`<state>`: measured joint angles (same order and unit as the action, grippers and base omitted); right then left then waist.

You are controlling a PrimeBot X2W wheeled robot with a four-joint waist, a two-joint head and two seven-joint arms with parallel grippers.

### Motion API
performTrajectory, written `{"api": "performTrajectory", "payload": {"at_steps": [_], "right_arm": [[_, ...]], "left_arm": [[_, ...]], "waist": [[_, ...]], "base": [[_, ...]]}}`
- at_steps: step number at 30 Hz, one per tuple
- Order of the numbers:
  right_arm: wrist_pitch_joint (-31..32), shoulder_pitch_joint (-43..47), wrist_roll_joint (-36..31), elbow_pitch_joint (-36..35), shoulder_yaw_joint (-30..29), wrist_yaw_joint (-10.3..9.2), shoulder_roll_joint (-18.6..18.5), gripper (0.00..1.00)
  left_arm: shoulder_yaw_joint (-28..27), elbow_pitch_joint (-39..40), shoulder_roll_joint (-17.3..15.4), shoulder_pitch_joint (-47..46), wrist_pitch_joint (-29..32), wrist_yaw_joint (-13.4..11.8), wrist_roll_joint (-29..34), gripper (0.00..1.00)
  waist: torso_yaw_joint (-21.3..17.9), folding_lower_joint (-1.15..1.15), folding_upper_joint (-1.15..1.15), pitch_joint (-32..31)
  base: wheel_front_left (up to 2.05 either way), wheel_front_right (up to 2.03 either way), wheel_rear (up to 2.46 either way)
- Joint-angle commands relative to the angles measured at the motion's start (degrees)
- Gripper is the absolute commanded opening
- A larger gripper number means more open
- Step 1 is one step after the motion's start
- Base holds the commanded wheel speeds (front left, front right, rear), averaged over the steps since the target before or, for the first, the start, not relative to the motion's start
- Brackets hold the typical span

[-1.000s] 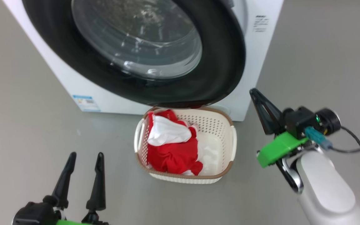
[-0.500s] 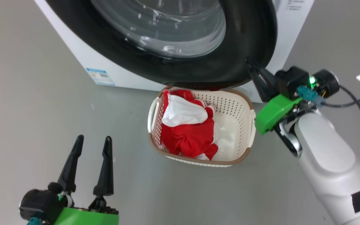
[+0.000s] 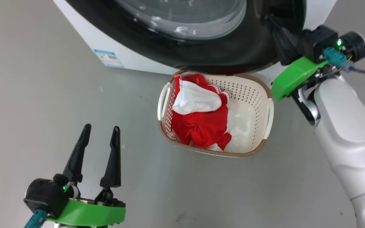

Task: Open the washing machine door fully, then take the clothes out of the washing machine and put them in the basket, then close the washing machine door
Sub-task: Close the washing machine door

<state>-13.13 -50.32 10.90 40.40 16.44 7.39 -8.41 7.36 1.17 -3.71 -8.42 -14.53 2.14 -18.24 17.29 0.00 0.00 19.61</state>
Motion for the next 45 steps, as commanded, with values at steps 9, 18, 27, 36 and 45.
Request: {"api": "performTrajectory", "payload": {"at_steps": [9, 18, 27, 36, 45], "right_arm": [[-1.3, -6.6, -1.0, 1.5, -0.8, 0.10, -0.7, 0.00], [-1.8, -12.8, -2.1, 4.0, -4.4, 0.10, -1.9, 0.00], [-1.8, -13.3, -4.5, 1.2, -10.0, 0.10, -0.9, 0.00], [-1.9, -9.6, -4.5, -1.1, -9.0, 0.10, 2.2, 0.43], [-1.9, -3.7, -2.8, -4.2, -5.9, 0.10, 4.0, 1.00]], "left_arm": [[-1.9, 0.3, 0.1, -2.7, -0.5, 1.4, 1.1, 1.00], [-1.2, -0.4, 0.6, -4.2, -0.5, 2.1, 1.3, 1.00], [-1.2, -0.9, 0.8, -5.2, -0.5, 2.2, 1.6, 1.00], [-1.9, -2.0, 0.8, -5.4, -0.5, 2.2, 2.3, 1.00], [-2.0, -3.7, 0.8, -5.6, -0.5, 2.5, 1.7, 1.00]], "waist": [[2.1, 0.00, 0.00, 3.2], [3.0, 0.00, 0.00, 5.3], [2.5, 0.00, 0.00, 6.3], [-0.6, 0.00, 0.00, 5.1], [-4.7, 0.00, 0.00, 3.0]], "base": [[0.00, 0.00, 0.00], [0.00, 0.00, 0.00], [0.00, 0.00, 0.00], [0.00, 0.00, 0.00], [0.00, 0.00, 0.00]]}}
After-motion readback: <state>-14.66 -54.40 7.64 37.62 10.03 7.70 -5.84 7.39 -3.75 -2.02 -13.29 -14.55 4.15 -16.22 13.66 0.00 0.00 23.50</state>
